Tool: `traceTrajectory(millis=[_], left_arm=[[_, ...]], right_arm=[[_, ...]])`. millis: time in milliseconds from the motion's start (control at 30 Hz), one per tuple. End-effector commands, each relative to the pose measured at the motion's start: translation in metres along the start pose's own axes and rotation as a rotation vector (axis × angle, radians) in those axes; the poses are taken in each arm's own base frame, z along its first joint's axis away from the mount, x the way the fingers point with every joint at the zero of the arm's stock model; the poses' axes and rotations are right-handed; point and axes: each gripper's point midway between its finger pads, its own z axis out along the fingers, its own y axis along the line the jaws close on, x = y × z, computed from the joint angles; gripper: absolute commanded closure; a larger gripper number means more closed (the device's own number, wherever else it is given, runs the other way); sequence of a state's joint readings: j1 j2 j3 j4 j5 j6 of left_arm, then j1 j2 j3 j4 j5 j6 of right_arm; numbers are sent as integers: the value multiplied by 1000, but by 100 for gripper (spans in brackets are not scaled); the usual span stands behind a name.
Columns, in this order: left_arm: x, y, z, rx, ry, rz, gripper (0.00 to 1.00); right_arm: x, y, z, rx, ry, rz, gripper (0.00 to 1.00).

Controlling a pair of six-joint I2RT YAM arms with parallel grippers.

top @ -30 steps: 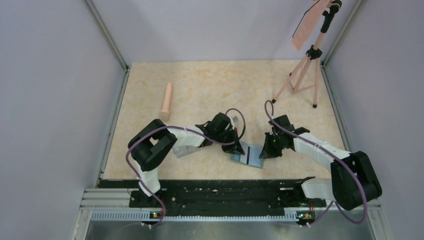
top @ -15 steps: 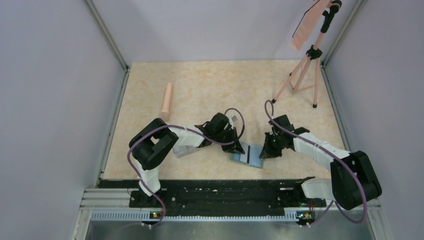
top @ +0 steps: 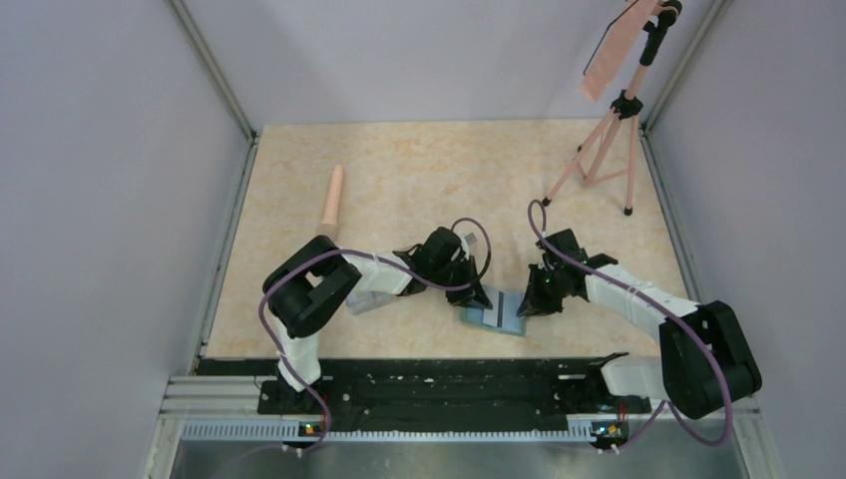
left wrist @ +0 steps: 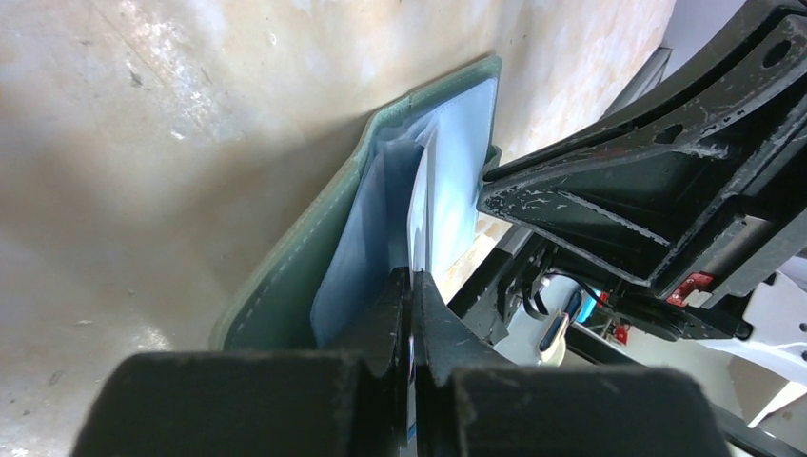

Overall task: Put the credit cards into the card holder
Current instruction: Insert the credit card into the card holder.

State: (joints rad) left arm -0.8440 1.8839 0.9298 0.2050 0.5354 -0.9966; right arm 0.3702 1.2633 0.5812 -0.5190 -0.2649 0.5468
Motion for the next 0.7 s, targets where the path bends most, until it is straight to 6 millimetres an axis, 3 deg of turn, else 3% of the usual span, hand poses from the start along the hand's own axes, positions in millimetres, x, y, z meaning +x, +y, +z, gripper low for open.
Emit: traceTrajectory(millis=[0,133,300,367,633,667], left_arm=[[11,10,9,-82,27,11,98],[11,12,6,-142,26,33,81],[11,10,-7,-215,13,70,68],[11,6,-12,-233,7,86,57],[7,16,-23,-388,-7,122,52],[6,18,-23,-405,-7,128,47]], right_arm=[[-7,-9,2,44,-33,5,100],[-8,-8,0,45,-37,4,100],[-9,-7,-2,43,-43,3,100],[-10,-5,-4,40,-47,1,100],[-12,-3,-7,34,-53,2,100],[-12,-3,-8,34,-53,2,100]])
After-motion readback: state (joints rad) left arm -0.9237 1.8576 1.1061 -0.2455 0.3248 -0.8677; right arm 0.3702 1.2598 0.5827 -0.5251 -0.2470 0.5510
